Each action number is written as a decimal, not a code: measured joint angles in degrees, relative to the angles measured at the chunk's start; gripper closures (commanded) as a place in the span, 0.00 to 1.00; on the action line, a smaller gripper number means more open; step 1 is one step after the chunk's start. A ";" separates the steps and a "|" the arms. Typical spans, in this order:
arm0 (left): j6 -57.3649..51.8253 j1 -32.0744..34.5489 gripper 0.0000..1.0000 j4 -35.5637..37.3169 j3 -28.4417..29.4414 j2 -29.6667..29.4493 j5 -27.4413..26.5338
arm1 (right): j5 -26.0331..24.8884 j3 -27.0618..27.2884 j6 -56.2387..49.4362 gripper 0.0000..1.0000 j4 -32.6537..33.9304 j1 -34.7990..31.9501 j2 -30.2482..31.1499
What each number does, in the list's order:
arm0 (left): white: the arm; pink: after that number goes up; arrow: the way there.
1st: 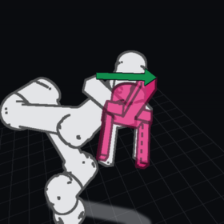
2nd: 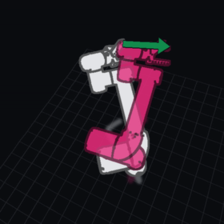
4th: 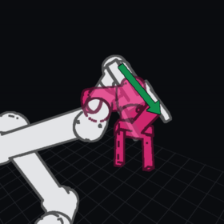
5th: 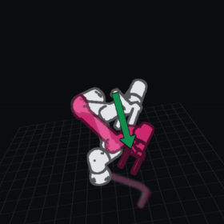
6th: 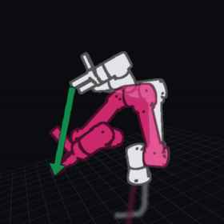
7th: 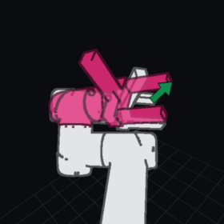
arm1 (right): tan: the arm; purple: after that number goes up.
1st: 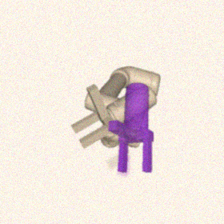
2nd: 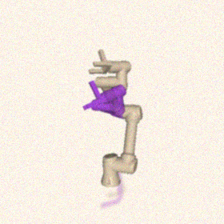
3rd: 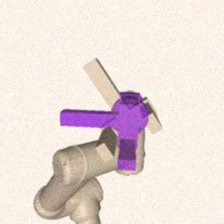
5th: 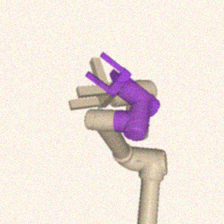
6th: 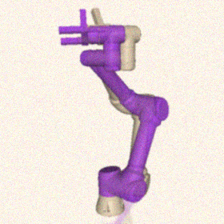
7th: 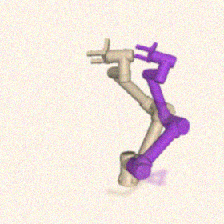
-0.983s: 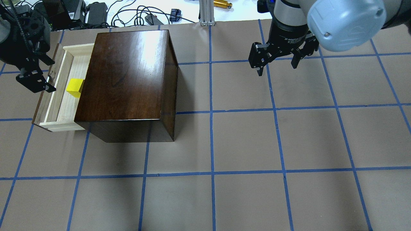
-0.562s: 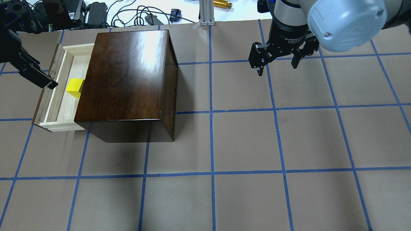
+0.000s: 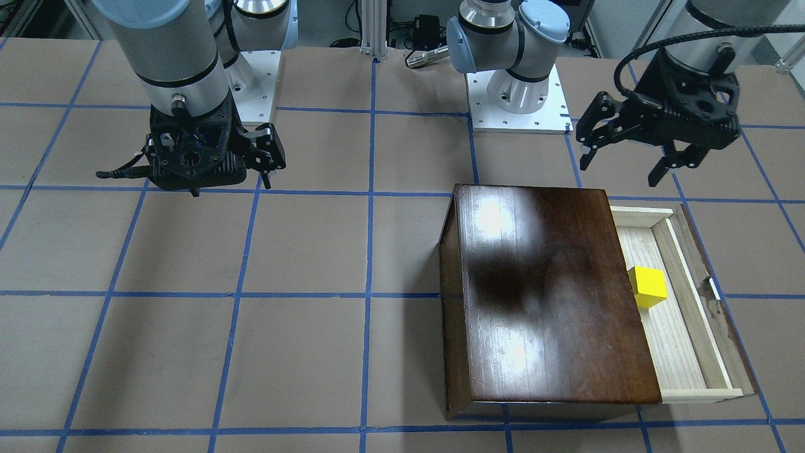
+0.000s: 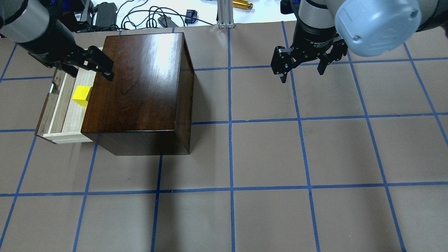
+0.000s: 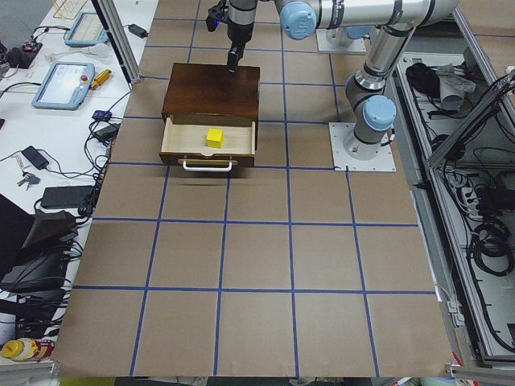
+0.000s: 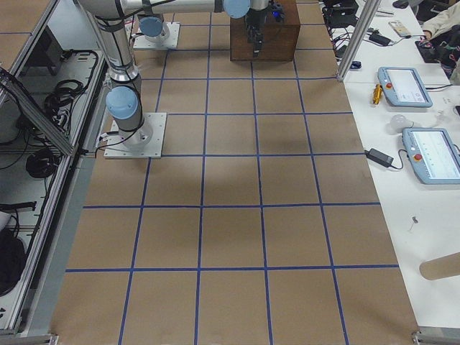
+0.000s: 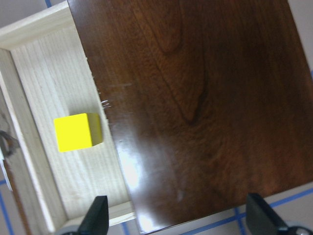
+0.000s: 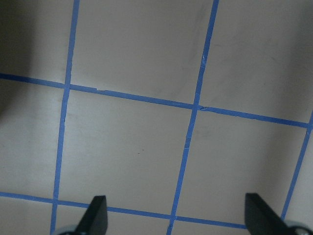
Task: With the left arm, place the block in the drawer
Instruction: 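Push the drawer closed toward the cabinet with the left gripper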
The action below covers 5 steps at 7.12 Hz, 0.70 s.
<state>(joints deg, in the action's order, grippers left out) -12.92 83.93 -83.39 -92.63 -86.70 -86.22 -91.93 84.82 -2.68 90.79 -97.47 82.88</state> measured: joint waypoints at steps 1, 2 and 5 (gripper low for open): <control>7.47 3.20 0.00 0.08 0.00 -0.17 -0.11 | 0.00 0.00 0.00 0.00 0.00 0.00 0.00; 13.15 5.59 0.00 0.10 -0.05 -0.39 -0.15 | 0.00 0.00 -0.02 0.00 0.00 0.00 0.00; 17.75 8.43 0.00 0.02 -0.30 -0.60 -0.44 | 0.00 0.00 0.01 0.00 0.00 0.00 0.00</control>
<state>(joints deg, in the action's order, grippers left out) 4.83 92.35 -83.38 -92.93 -87.30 -86.66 -91.93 84.81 -2.67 90.79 -97.47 82.88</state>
